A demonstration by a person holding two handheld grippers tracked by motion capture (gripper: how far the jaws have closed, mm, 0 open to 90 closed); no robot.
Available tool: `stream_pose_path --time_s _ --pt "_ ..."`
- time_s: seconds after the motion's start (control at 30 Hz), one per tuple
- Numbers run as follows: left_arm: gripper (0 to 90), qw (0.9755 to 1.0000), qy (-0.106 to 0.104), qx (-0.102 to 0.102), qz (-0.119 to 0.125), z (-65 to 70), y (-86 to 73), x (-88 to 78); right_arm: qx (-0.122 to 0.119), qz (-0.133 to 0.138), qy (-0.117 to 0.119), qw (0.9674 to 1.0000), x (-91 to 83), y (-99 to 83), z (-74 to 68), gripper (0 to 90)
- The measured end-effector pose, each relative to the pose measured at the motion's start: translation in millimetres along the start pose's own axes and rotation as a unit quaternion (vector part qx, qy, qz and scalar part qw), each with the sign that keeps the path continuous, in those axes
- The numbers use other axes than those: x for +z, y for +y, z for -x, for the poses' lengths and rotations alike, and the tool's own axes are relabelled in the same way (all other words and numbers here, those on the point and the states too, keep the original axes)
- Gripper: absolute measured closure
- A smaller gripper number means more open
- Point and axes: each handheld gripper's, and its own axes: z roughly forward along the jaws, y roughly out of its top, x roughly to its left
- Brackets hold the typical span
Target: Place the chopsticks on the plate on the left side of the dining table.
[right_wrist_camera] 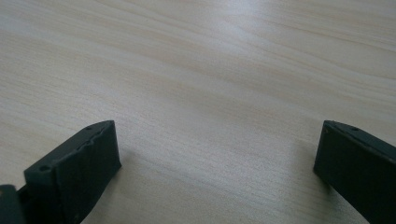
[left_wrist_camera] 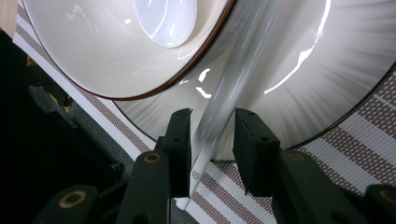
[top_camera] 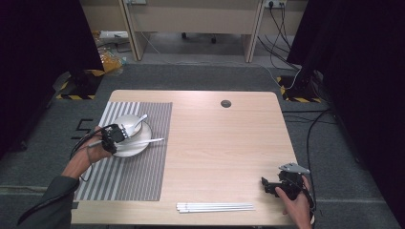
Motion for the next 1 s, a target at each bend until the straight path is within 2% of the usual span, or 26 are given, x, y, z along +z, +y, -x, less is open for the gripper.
stream_pose_path --time_s 0.2,0.27,0.57,0.67,0.8,1.0 --pt "65.4 0.9999 -0.002 -0.012 -0.01 -3.2 -5.3 0.6 0.0 0.0 0.0 1.0 0.1 0.0 0.0 0.3" --pt "65.0 0.9997 -0.002 -0.021 -0.008 -4.0 -7.5 1.2 0.0 0.0 0.0 1.0 0.1 0.0 0.0 0.3" --pt "64.2 0.9993 0.001 -0.035 -0.011 -8.3 -12.6 3.1 0.0 0.0 0.0 1.0 0.1 0.1 -0.1 0.3" --pt "63.7 0.9992 0.008 -0.036 -0.012 -9.6 -12.7 3.1 0.0 0.0 0.0 1.0 0.1 0.1 -0.1 0.3" --pt "63.5 0.9991 0.005 -0.041 -0.014 -11.0 -12.3 3.6 -0.001 0.0 0.0 1.0 0.1 0.1 -0.1 0.3" --pt "62.9 0.999 0.012 -0.04 -0.014 -10.5 -11.1 3.6 -0.001 0.0 0.0 1.0 0.1 0.1 -0.1 0.3"
